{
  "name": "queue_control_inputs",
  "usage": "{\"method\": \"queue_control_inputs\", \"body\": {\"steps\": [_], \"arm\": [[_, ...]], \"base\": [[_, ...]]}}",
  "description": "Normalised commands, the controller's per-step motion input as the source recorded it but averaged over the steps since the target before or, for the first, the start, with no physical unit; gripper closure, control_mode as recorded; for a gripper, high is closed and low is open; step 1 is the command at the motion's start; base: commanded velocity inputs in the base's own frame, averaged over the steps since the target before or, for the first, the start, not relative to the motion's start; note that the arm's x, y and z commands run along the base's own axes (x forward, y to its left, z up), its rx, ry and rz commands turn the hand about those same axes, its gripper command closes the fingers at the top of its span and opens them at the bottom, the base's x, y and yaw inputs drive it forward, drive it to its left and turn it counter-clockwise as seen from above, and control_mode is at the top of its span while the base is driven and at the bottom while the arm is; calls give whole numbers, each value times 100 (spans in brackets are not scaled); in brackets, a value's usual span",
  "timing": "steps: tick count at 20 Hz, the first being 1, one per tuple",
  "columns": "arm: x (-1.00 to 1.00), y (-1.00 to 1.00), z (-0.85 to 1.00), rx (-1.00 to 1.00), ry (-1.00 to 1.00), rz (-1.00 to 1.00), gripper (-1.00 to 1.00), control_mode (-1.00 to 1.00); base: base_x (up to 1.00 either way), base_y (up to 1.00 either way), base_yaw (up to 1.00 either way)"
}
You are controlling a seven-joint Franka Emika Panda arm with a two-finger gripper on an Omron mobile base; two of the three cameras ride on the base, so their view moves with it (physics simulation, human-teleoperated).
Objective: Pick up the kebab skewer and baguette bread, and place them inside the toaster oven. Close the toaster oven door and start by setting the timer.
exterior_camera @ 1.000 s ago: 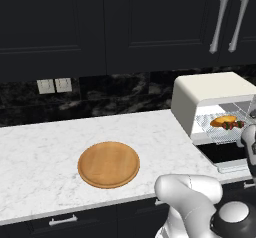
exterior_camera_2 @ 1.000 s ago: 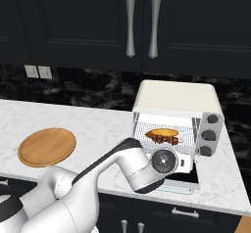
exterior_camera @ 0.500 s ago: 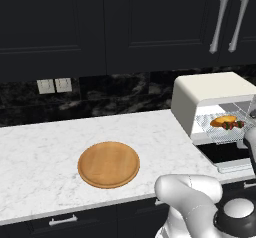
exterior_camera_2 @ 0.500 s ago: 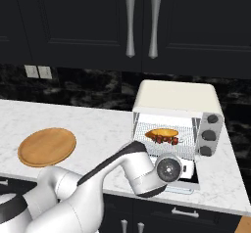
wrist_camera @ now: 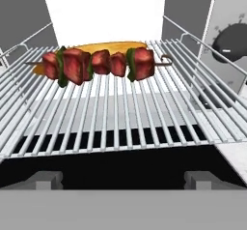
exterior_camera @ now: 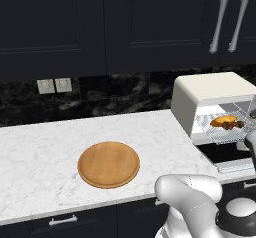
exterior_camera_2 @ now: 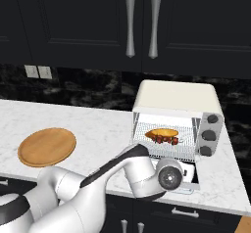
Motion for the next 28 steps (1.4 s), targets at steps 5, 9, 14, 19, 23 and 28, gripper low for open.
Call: {"method": "queue_control_inputs", "body": {"steps": [5, 9, 14, 19, 23, 28], "arm": [[9, 0, 0, 0, -8, 0, -100, -100], [13, 0, 0, 0, -6, 0, -100, -100], [13, 0, 0, 0, -6, 0, -100, -100], [15, 0, 0, 0, -2, 0, -100, -100], [13, 0, 0, 0, -3, 0, -100, -100], [9, 0, 0, 0, -2, 0, -100, -100]], "base": [[0, 0, 0], [0, 0, 0], [0, 0, 0], [0, 0, 0], [0, 0, 0], [0, 0, 0]]}}
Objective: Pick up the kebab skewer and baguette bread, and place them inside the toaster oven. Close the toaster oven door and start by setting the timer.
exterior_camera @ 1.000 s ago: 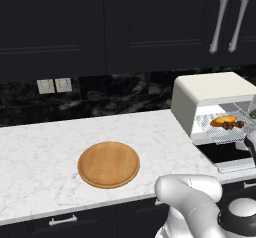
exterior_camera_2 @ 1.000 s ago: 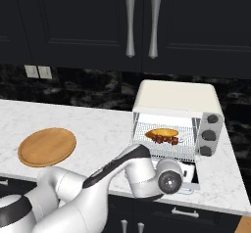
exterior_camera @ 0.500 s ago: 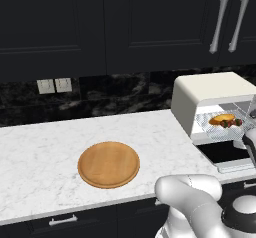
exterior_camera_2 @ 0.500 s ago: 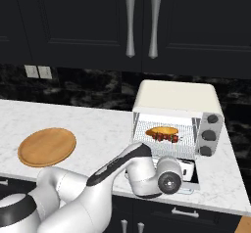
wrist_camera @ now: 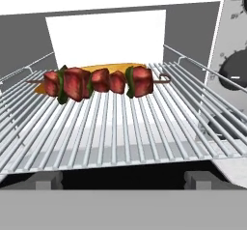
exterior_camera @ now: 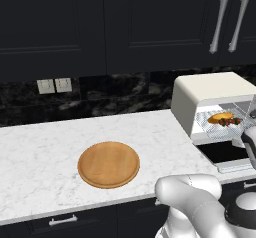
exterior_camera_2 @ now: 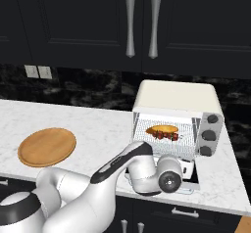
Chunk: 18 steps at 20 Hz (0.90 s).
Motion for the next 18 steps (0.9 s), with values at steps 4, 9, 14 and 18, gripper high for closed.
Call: {"method": "queue_control_inputs", "body": {"steps": [4, 9, 14, 18], "arm": [[-2, 0, 0, 0, 0, 0, -100, -100], [-2, 0, 0, 0, 0, 0, -100, -100], [0, 0, 1, 0, -1, 0, -100, -100], [0, 0, 7, 0, -1, 0, -100, -100]], "base": [[0, 0, 0], [0, 0, 0], [0, 0, 0], [0, 0, 0]]}}
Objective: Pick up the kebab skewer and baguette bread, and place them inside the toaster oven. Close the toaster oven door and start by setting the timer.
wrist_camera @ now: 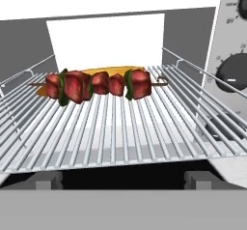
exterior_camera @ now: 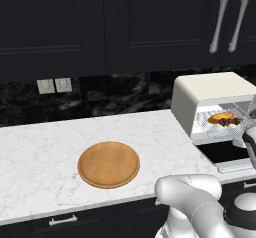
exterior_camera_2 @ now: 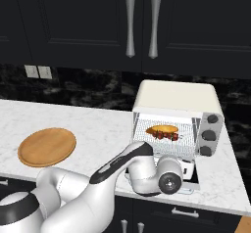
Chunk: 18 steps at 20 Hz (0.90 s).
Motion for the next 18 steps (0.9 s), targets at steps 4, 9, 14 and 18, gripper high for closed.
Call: {"method": "queue_control_inputs", "body": {"steps": [4, 9, 14, 18], "arm": [[0, 0, 1, 0, -1, 0, -100, -100], [0, 0, 0, 0, -1, 0, -100, -100], [0, 0, 0, 0, -4, 0, -100, -100], [0, 0, 0, 0, -2, 0, -100, -100]], "base": [[0, 0, 0], [0, 0, 0], [0, 0, 0], [0, 0, 0]]}}
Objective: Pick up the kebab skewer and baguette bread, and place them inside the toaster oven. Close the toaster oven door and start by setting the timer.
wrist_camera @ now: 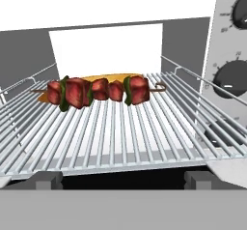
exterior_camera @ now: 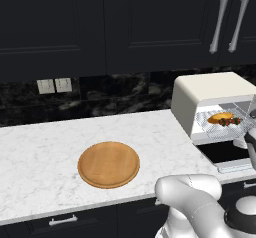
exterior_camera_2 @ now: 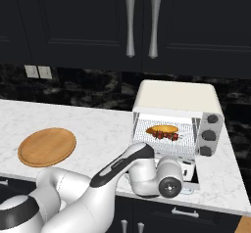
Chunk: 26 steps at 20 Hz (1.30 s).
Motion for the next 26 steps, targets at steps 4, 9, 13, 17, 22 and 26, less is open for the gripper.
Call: {"method": "queue_control_inputs", "body": {"steps": [4, 9, 13, 17, 22, 26], "arm": [[0, 0, 0, 0, -2, 0, -100, -100], [4, 1, 0, 0, 0, 0, -100, -100], [8, 3, 0, 0, 0, 0, -100, -100], [6, 1, 0, 0, 0, 0, -100, -100], [9, 0, 0, 0, 0, 0, -100, -100], [13, 0, 0, 0, 0, 0, -100, -100]], "base": [[0, 0, 0], [0, 0, 0], [0, 0, 0], [0, 0, 0], [0, 0, 0], [0, 0, 0]]}}
